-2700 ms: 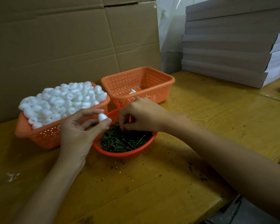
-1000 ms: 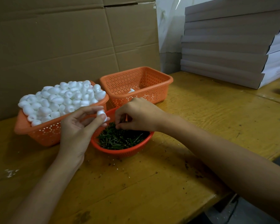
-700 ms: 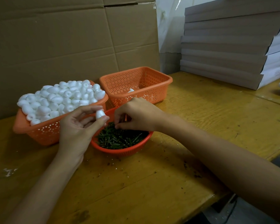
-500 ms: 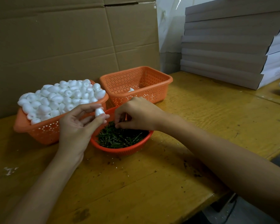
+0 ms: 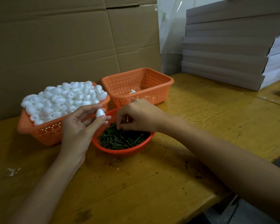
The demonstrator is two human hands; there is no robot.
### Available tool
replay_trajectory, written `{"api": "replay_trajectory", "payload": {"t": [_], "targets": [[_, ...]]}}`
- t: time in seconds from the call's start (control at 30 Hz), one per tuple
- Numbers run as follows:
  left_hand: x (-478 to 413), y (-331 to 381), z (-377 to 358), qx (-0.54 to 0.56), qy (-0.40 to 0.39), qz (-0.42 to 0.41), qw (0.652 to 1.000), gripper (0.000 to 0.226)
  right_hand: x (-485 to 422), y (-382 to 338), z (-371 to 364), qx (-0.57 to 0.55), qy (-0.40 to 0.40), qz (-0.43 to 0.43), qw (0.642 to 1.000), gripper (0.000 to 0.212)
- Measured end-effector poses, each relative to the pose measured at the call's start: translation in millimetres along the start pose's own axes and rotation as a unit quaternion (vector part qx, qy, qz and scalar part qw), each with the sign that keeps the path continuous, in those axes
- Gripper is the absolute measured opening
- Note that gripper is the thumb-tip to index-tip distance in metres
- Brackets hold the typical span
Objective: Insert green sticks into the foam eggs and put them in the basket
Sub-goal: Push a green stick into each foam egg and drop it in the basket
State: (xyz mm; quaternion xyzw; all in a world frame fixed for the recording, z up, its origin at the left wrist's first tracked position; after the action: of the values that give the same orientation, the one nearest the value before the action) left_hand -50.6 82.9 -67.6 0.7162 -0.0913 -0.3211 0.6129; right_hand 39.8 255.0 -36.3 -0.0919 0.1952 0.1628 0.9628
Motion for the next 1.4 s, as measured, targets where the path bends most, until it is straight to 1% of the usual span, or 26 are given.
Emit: {"api": "replay_trajectory", "payload": {"t": [0.1, 0.2, 0.33, 0.47, 1.07, 1.27, 1.4], "targets": [[1.7, -0.1, -0.7, -0.006, 0.007, -0.003, 1.000, 0.032, 0.5, 0.5, -0.7, 0.002, -0.002, 0.001, 1.000, 0.011], [2.4, -1.6, -0.6, -0.025, 0.013, -0.014, 1.000, 0.033, 0.5, 0.5, -0.6, -0.001, 0.001, 0.003, 1.000, 0.011], [2.9, -0.6, -0.4, -0.018, 0.008, -0.012, 1.000, 0.031, 0.1, 0.0, -1.4, 0.001, 0.001, 0.006, 1.000, 0.012], [1.3, -1.6, -0.3, -0.011, 0.003, -0.011, 1.000, 0.023, 0.1, 0.0, -1.3, 0.001, 0.003, 0.008, 1.000, 0.011], [-1.0, -2.2, 0.2, -0.031, -0.015, -0.011, 0.999, 0.011, 0.0, -1.1, -0.4, 0.005, -0.003, 0.011, 1.000, 0.012], [-1.2, -2.0, -1.5, -0.040, -0.028, -0.017, 0.999, 0.025, 0.5, -1.0, -0.1, 0.006, -0.005, 0.009, 1.000, 0.013], [-2.4, -3.0, 0.1, -0.039, -0.028, -0.018, 0.999, 0.022, 0.7, -1.4, 0.1, 0.007, -0.006, 0.011, 1.000, 0.013]]}}
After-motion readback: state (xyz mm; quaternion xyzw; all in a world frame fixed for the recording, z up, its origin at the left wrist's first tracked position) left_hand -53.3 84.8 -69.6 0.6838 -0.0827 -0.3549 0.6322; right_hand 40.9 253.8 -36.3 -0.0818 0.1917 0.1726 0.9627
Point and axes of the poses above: each hand's wrist, its own x-axis away from the middle knuckle, its own z-axis out of the back of the hand, y = z × x, the point moved 3 cm from there along -x, towards the middle knuckle, and after that the axes turned 8 degrees about z, right-handed, at the moved point
